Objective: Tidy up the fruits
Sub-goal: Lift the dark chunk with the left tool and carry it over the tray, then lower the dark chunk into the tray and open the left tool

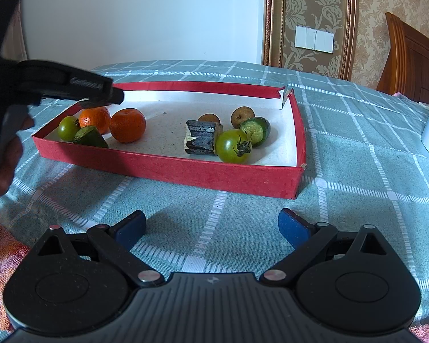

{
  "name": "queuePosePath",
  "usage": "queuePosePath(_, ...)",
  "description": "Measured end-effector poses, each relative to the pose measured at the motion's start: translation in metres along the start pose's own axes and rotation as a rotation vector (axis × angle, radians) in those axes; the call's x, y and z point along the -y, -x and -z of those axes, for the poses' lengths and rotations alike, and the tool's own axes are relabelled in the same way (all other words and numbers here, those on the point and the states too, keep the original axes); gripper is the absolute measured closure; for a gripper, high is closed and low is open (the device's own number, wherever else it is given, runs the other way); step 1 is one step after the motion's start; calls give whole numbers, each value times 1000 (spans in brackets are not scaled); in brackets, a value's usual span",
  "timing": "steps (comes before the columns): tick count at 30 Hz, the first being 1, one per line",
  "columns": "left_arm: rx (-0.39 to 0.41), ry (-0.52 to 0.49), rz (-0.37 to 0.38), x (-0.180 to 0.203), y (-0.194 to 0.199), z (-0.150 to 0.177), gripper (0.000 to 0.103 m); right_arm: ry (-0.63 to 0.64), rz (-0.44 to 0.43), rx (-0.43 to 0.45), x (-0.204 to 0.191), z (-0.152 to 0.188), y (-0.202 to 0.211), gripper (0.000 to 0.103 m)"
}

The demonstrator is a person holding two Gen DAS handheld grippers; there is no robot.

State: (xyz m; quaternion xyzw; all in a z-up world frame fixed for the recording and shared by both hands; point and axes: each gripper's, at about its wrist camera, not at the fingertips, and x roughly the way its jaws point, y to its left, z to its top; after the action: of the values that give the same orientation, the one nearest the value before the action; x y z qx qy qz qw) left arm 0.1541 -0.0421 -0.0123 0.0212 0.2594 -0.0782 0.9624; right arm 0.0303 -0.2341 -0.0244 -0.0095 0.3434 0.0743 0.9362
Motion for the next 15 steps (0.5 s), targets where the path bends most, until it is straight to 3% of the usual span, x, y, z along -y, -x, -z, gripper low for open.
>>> queuePosePath(15, -81, 55, -18, -5, -51, -13, 64, 0, 0, 0, 0, 0, 1, 3)
